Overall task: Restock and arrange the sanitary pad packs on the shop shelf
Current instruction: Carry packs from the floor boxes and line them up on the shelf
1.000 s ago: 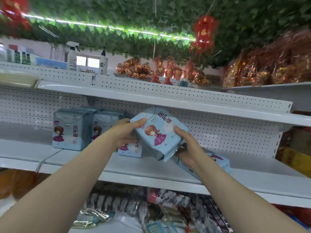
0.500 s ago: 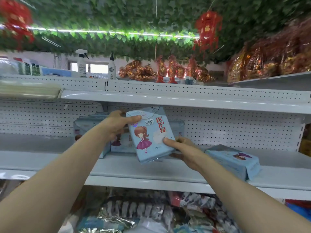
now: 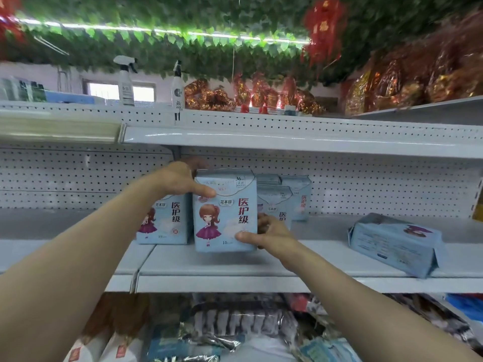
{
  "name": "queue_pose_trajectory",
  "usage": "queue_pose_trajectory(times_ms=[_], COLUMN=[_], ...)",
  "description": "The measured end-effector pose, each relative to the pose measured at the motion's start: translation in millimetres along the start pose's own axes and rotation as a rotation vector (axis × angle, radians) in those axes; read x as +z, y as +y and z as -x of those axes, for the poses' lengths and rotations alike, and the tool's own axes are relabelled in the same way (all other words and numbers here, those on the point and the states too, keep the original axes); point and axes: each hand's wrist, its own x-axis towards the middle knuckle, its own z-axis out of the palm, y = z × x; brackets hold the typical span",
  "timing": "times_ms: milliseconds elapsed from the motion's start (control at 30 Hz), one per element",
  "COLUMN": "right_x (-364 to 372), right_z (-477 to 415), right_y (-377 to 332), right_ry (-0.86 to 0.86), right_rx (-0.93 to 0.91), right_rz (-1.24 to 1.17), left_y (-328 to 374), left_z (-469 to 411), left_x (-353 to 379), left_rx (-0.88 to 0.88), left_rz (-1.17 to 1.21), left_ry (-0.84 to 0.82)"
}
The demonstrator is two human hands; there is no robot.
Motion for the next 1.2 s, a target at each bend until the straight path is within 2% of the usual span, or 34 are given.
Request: queue_pose_trajectory(times_ms=[333,733,1200], right_x=[29,47,55], right_z=[-17,-24,-34], right_y=[9,8,3], right_ry=[0.168,0.314,0.353], right_rx=[0.048,-0.016,0.062], right_rz=[0.048,0.564,0.636], left_y=[-29,-44,-55], left_z=[-26,-50,-64], left_x=[22,34,40], left_rx=[0.122,0.091,0.061], left_rz=[-0.155,-0.226,-0.255], left_ry=[0.052,0.148,0.150])
